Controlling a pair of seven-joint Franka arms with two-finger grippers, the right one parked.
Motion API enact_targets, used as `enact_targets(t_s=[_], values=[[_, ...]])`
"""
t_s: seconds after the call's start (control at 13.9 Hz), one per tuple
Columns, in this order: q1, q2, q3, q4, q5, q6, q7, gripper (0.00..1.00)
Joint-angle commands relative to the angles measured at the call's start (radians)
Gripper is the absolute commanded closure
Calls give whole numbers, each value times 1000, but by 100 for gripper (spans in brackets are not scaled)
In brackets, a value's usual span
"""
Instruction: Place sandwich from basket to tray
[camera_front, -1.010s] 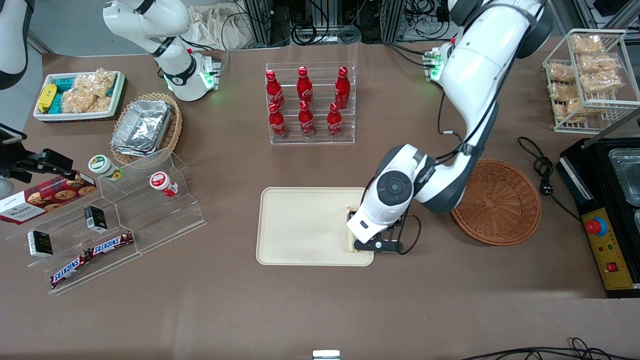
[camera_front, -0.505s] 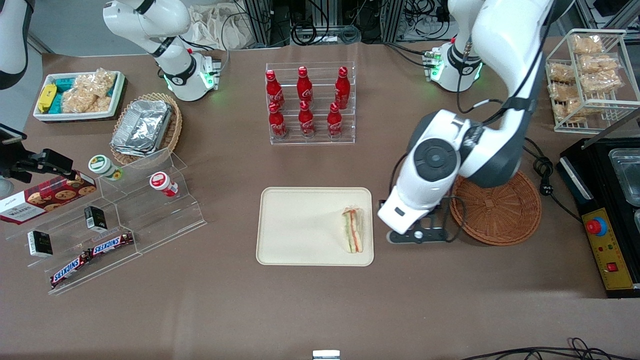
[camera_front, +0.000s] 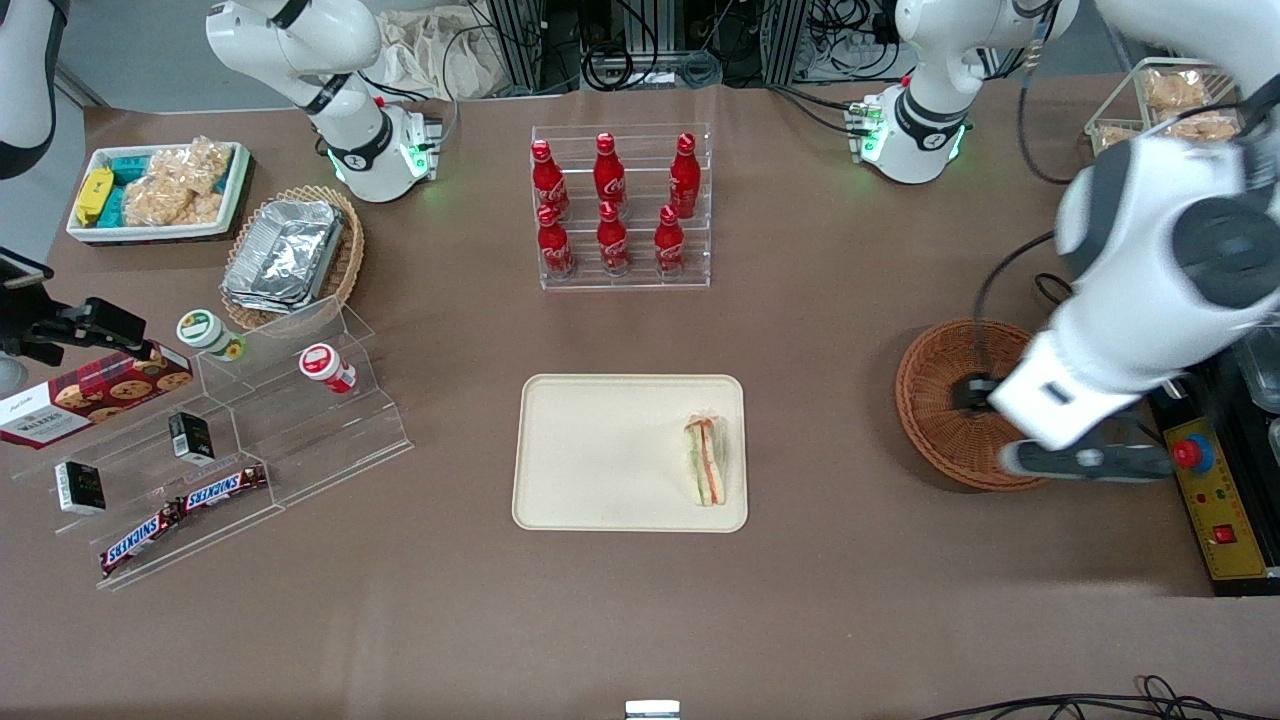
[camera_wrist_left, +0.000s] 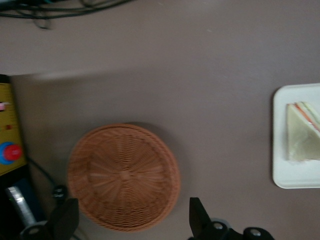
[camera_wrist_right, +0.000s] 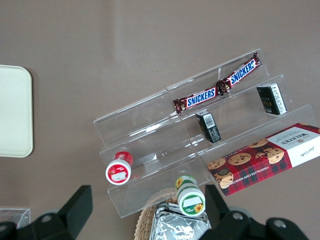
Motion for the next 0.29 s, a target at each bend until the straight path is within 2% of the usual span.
enact_targets(t_s=[0.0,0.22], values=[[47,-47,-14,-18,5,-16,18,1],[51,-52,-14,33,-7,-115,24,1]])
